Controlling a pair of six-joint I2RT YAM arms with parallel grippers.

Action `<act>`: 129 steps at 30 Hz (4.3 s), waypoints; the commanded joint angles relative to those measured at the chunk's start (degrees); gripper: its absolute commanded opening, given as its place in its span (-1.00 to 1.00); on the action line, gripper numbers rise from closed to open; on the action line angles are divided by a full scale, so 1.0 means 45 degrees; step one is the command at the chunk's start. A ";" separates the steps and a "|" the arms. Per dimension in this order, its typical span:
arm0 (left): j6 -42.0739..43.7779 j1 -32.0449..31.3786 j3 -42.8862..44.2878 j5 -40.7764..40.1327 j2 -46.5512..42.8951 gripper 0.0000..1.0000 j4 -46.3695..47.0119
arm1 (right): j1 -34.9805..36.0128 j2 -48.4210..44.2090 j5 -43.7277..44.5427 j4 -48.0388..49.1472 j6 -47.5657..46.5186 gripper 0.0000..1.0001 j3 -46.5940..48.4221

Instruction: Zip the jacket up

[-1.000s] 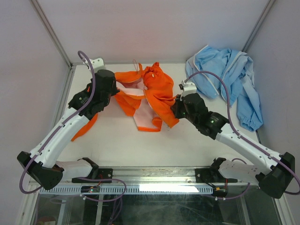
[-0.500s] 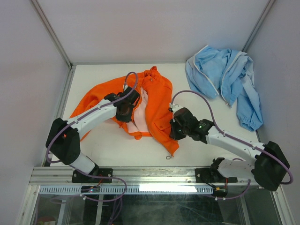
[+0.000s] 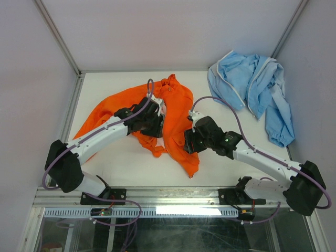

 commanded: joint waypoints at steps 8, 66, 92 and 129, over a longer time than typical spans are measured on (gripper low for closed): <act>0.0120 0.1815 0.2325 -0.0826 -0.0707 0.42 0.0210 | 0.0107 -0.0679 -0.1161 0.2906 -0.0247 0.35 0.0246; -0.2915 0.1726 -0.1929 -0.0427 -0.1934 0.24 0.5644 | 0.0386 0.3082 -0.0934 0.3767 -0.0327 0.38 0.0177; -0.4403 0.0349 -0.7844 0.0755 0.0009 -0.10 0.8109 | -0.3097 0.5215 0.1179 0.3225 0.0327 -0.04 0.1867; -0.5181 0.0333 -0.7985 0.2467 -0.4417 0.38 0.8497 | -0.1353 0.4354 -0.1008 0.0636 0.0385 -0.92 0.1509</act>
